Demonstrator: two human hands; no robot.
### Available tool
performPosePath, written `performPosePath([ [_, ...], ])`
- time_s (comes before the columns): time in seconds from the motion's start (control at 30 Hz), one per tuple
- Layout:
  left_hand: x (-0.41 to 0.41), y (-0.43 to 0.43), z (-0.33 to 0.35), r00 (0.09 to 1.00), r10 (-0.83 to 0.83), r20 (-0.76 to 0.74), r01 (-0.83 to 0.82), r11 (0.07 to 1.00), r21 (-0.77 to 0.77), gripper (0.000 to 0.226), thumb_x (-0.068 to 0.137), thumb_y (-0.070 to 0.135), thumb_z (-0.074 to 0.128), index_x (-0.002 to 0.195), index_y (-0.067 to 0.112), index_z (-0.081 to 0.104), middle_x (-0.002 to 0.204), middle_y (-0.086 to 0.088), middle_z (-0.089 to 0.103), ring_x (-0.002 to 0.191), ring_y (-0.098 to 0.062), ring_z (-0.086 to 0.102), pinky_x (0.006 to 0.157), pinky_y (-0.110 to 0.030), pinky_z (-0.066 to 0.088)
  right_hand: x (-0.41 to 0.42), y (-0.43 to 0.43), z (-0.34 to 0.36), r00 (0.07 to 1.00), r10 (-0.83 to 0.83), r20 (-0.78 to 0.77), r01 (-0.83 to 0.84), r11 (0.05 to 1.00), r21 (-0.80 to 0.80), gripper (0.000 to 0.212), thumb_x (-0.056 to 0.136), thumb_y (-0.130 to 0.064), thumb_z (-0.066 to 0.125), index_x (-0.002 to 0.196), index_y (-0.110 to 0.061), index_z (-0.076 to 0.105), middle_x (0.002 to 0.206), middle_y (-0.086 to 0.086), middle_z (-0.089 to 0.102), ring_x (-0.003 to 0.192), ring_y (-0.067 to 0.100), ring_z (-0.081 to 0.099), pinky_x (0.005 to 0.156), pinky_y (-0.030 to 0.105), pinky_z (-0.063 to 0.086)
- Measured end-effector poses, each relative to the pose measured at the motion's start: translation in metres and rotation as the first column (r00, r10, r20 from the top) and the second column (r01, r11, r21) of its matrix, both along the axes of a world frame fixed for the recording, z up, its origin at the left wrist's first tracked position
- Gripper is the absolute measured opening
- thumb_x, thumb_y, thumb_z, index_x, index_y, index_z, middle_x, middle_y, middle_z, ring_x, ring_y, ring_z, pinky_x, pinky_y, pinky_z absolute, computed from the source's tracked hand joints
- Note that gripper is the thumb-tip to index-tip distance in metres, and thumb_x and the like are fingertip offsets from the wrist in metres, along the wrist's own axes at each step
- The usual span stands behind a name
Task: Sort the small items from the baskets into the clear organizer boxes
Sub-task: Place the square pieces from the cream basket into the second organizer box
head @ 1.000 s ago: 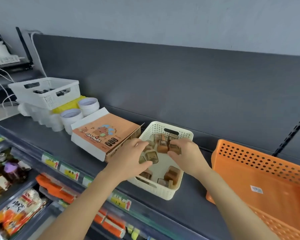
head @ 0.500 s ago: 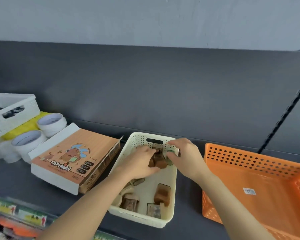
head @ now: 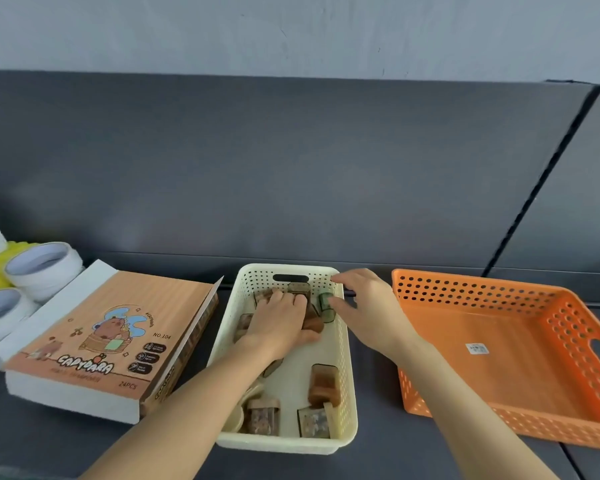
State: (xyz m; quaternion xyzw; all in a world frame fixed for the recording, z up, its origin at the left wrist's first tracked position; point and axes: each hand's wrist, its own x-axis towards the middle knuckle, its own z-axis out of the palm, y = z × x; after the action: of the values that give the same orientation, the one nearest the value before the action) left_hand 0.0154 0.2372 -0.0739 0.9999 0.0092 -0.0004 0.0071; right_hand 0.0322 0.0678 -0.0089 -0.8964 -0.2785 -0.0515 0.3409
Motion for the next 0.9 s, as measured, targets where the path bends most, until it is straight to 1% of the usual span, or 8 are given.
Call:
performPosePath([
  [0.1, 0.001, 0.003, 0.007, 0.999, 0.031, -0.034, -0.036, 0.987, -0.158, 0.055, 0.083, 0.061, 0.054, 0.114, 0.016, 0.048, 0.118, -0.004, 0.057, 0.112, -0.025, 0.049, 0.09, -0.041, 0.043, 0.0, -0.002, 0.0, 1.0, -0.017, 0.003, 0.017, 1.0, 0.007, 0.037, 0.09, -0.019, 0.06, 0.127, -0.017, 0.059, 0.128, 0.002, 0.055, 0.114, 0.015, 0.054, 0.094, 0.024, 0.046],
  [0.2, -0.007, 0.014, 0.019, 0.994, 0.075, 0.076, -0.049, 0.951, -0.305, 0.048, 0.08, 0.063, 0.057, 0.099, 0.019, 0.051, 0.098, 0.002, 0.059, 0.09, -0.018, 0.058, 0.074, -0.035, 0.049, -0.003, -0.001, 0.001, 1.0, -0.023, -0.002, 0.023, 1.0, 0.009, 0.038, 0.09, -0.02, 0.06, 0.128, -0.016, 0.059, 0.129, 0.002, 0.054, 0.114, 0.015, 0.054, 0.095, 0.025, 0.046],
  [0.4, -0.04, 0.044, 0.051, 0.933, 0.263, 0.244, -0.073, 0.805, -0.588, 0.042, 0.079, 0.052, 0.067, 0.105, 0.022, 0.054, 0.094, 0.01, 0.059, 0.082, -0.007, 0.056, 0.068, -0.029, 0.047, -0.013, 0.02, 0.0, 0.999, 0.036, -0.001, -0.036, 0.999, -0.019, 0.033, 0.09, -0.018, 0.06, 0.123, -0.014, 0.062, 0.122, 0.001, 0.057, 0.109, 0.015, 0.055, 0.086, 0.018, 0.042],
  [0.5, -0.056, 0.06, 0.055, 0.905, 0.33, 0.267, -0.085, 0.756, -0.649, 0.04, 0.081, 0.051, 0.065, 0.108, 0.023, 0.055, 0.098, 0.009, 0.059, 0.085, -0.005, 0.056, 0.068, -0.025, 0.047, -0.019, 0.039, -0.006, 0.991, 0.125, -0.047, -0.13, 0.986, -0.107, 0.027, 0.089, -0.019, 0.059, 0.112, -0.006, 0.064, 0.114, 0.007, 0.061, 0.105, 0.023, 0.056, 0.087, 0.029, 0.046],
  [0.67, -0.08, 0.068, 0.068, 0.845, 0.449, 0.29, -0.067, 0.628, -0.775, 0.025, 0.086, 0.044, 0.062, 0.101, 0.026, 0.056, 0.098, 0.015, 0.057, 0.086, 0.002, 0.053, 0.061, -0.011, 0.035, -0.024, 0.077, -0.022, 0.954, 0.225, -0.198, -0.274, 0.923, -0.272, 0.048, 0.091, -0.032, 0.057, 0.136, -0.015, 0.05, 0.137, 0.006, 0.05, 0.125, 0.02, 0.046, 0.1, 0.026, 0.036],
  [0.73, -0.087, 0.07, 0.071, 0.828, 0.486, 0.279, -0.072, 0.586, -0.807, 0.022, 0.085, 0.043, 0.064, 0.099, 0.027, 0.056, 0.094, 0.018, 0.058, 0.086, 0.003, 0.053, 0.061, -0.011, 0.036, -0.027, 0.093, -0.027, 0.944, 0.215, -0.252, -0.294, 0.893, -0.34, 0.05, 0.092, -0.034, 0.056, 0.136, -0.014, 0.047, 0.138, 0.008, 0.048, 0.117, 0.022, 0.054, 0.097, 0.029, 0.043],
  [0.8, -0.093, 0.073, 0.071, 0.828, 0.48, 0.289, -0.071, 0.601, -0.796, 0.022, 0.084, 0.043, 0.066, 0.098, 0.03, 0.055, 0.091, 0.022, 0.057, 0.086, 0.004, 0.053, 0.063, -0.012, 0.037, -0.032, 0.106, -0.034, 0.953, 0.162, -0.255, -0.261, 0.865, -0.429, 0.053, 0.091, -0.04, 0.056, 0.134, -0.011, 0.044, 0.136, 0.013, 0.047, 0.104, 0.024, 0.06, 0.09, 0.034, 0.051],
  [0.9, -0.1, 0.076, 0.067, 0.827, 0.484, 0.286, -0.071, 0.594, -0.802, 0.024, 0.083, 0.042, 0.067, 0.1, 0.026, 0.058, 0.091, 0.019, 0.06, 0.086, 0.002, 0.056, 0.064, -0.011, 0.039, -0.035, 0.119, -0.041, 0.967, 0.092, -0.238, -0.202, 0.844, -0.496, 0.07, 0.089, -0.05, 0.056, 0.141, -0.012, 0.029, 0.151, 0.02, 0.024, 0.115, 0.031, 0.056, 0.092, 0.04, 0.051],
])
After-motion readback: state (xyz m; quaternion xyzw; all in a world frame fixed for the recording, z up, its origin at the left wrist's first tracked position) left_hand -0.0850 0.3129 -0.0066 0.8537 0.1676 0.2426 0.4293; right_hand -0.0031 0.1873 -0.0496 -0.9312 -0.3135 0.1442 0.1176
